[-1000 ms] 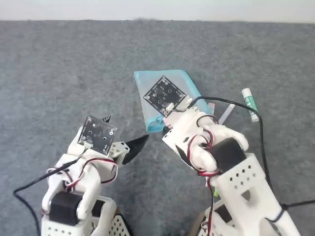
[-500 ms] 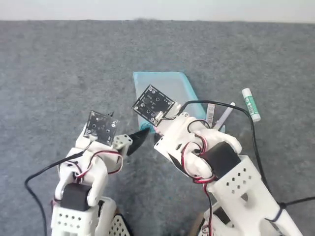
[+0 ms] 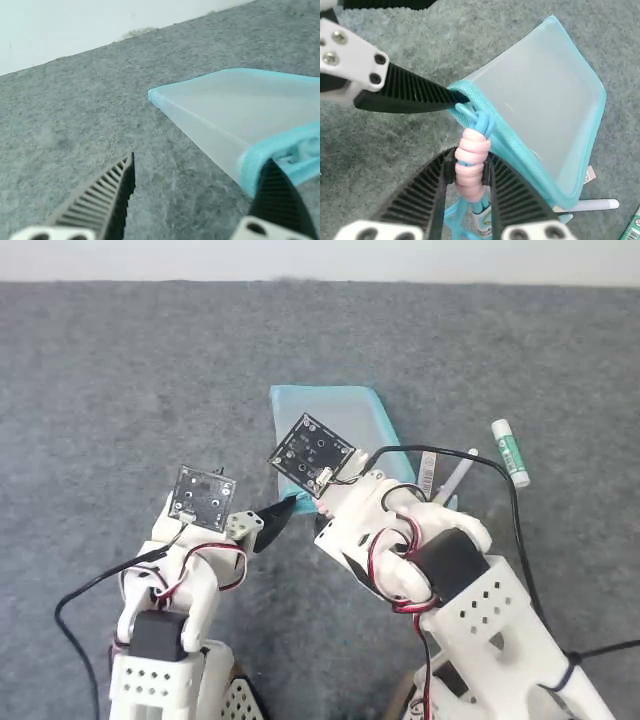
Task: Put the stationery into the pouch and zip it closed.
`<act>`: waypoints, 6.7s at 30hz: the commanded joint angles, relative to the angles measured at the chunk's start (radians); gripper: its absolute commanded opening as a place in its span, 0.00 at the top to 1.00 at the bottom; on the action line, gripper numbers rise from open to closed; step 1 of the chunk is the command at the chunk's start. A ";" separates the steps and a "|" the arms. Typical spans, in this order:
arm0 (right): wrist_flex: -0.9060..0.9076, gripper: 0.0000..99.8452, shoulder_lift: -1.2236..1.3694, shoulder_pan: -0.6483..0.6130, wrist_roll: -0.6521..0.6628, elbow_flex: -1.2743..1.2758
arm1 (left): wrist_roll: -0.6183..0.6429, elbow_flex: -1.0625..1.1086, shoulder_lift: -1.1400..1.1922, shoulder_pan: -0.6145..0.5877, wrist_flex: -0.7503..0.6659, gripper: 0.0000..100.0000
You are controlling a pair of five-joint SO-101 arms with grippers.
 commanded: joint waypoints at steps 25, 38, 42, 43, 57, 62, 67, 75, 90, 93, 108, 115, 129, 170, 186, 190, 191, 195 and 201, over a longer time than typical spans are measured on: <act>0.137 0.99 -0.002 0.131 0.144 -0.008 | 0.044 0.028 0.025 -0.006 -0.115 0.95; 0.168 0.99 -0.002 0.239 0.167 -0.008 | 0.049 0.002 0.018 0.002 -0.043 0.99; 0.168 0.89 -0.004 0.102 0.115 -0.008 | 0.078 -0.007 0.018 0.002 -0.038 0.99; 0.168 0.84 -0.004 0.064 0.118 -0.008 | 0.083 -0.024 0.025 0.002 -0.023 0.99; -0.196 0.61 -0.002 -0.116 0.173 0.249 | 0.011 -0.214 0.028 0.003 0.141 0.99; -0.289 0.61 -0.002 -0.054 0.114 0.249 | 0.009 -0.225 0.028 0.023 0.172 0.99; -0.351 0.61 0.008 -0.019 0.115 0.249 | 0.008 -0.220 0.028 0.046 0.172 0.99; -0.470 0.61 0.171 -0.036 0.115 0.247 | 0.008 -0.225 0.028 0.049 0.187 0.99; -0.395 1.00 0.186 -0.036 0.054 0.149 | -0.008 -0.197 0.028 0.089 0.173 0.99; -0.351 0.99 0.130 -0.036 0.069 0.149 | -0.008 -0.197 0.028 0.086 0.173 0.99; -0.182 0.99 -0.119 -0.042 0.175 0.149 | -0.014 -0.142 0.026 0.089 0.146 0.84; -0.159 0.99 -0.134 -0.042 0.175 0.153 | -0.015 -0.054 0.026 0.089 0.077 0.95; -0.081 0.96 -0.125 -0.036 0.158 0.155 | 0.026 -0.010 0.017 0.064 -0.006 0.99; -0.077 0.78 0.636 0.699 0.137 0.127 | 0.169 -0.002 0.017 -0.198 -0.055 0.99; -0.148 0.99 0.779 0.710 0.137 -0.002 | 0.169 -0.002 0.017 -0.198 -0.055 0.99; -0.099 0.99 0.786 0.705 0.144 -0.173 | 0.169 -0.002 0.017 -0.198 -0.055 0.99; -0.087 0.99 0.800 0.705 0.144 -0.215 | 0.169 -0.002 0.017 -0.198 -0.055 0.99; -0.061 0.99 0.885 0.702 0.138 -0.339 | 0.169 -0.002 0.017 -0.198 -0.054 0.99; -0.058 0.94 1.012 0.702 0.124 -0.428 | 0.167 0.007 0.017 -0.198 -0.054 0.99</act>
